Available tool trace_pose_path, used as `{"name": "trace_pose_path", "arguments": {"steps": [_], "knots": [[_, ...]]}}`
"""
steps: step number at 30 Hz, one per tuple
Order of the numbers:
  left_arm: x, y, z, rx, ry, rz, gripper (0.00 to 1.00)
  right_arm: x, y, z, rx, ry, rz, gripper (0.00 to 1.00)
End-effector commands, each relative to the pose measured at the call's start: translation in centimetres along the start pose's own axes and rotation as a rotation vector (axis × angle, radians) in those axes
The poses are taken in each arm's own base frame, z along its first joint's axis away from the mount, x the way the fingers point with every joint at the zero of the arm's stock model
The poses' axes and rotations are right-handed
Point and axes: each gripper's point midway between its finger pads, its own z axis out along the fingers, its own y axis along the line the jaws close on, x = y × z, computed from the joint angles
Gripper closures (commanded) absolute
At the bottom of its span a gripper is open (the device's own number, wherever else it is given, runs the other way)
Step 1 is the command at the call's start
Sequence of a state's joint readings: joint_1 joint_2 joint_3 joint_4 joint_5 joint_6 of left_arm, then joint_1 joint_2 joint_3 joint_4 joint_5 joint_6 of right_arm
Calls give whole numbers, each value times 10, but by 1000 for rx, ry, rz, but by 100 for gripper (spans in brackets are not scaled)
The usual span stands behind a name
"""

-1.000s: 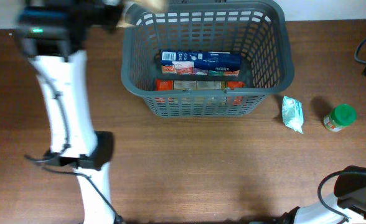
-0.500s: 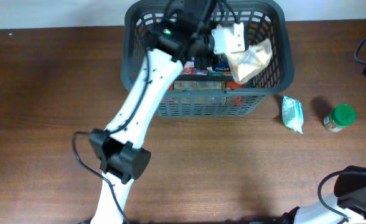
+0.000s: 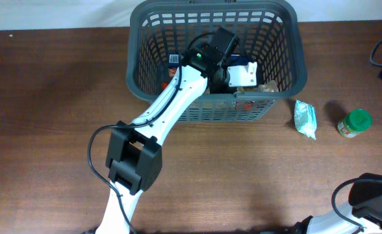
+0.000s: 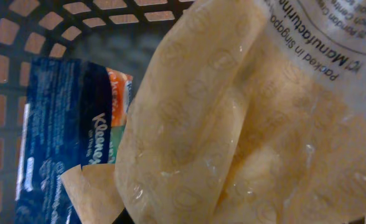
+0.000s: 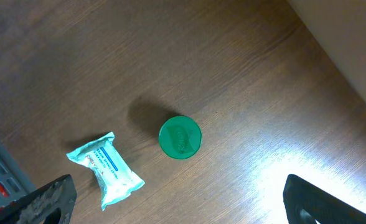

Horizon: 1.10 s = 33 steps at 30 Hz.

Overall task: Pack container
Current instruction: 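Drop the beige pouch into the basket and open the left gripper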

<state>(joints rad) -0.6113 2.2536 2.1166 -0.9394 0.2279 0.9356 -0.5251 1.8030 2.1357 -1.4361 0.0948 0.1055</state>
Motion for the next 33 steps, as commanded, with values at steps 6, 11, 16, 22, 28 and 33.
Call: {"name": "trace_pose_path", "arguments": {"steps": [6,11,16,22,28,33], "knots": [[-8,-8,21,23,-24,79,96,-2,-1,-2,-4,-8,12,1],[-14,5,23,-31,-46,17,63,-2,-1,-2,-4,-8,12,1],[-24,42,-1,-156,-70,-197,1,-2,-1,-2,-4,-8,13,1],[-29,83,-106,-264,-101,-352,1,-2,-1,-2,-4,-8,12,1],[-19,106,-227,-435,-189,-448,1,-2,-1,-2,-4,-8,12,1],[11,115,-306,-582,-226,-526,1,-2,-1,-2,-4,-8,12,1]]}}
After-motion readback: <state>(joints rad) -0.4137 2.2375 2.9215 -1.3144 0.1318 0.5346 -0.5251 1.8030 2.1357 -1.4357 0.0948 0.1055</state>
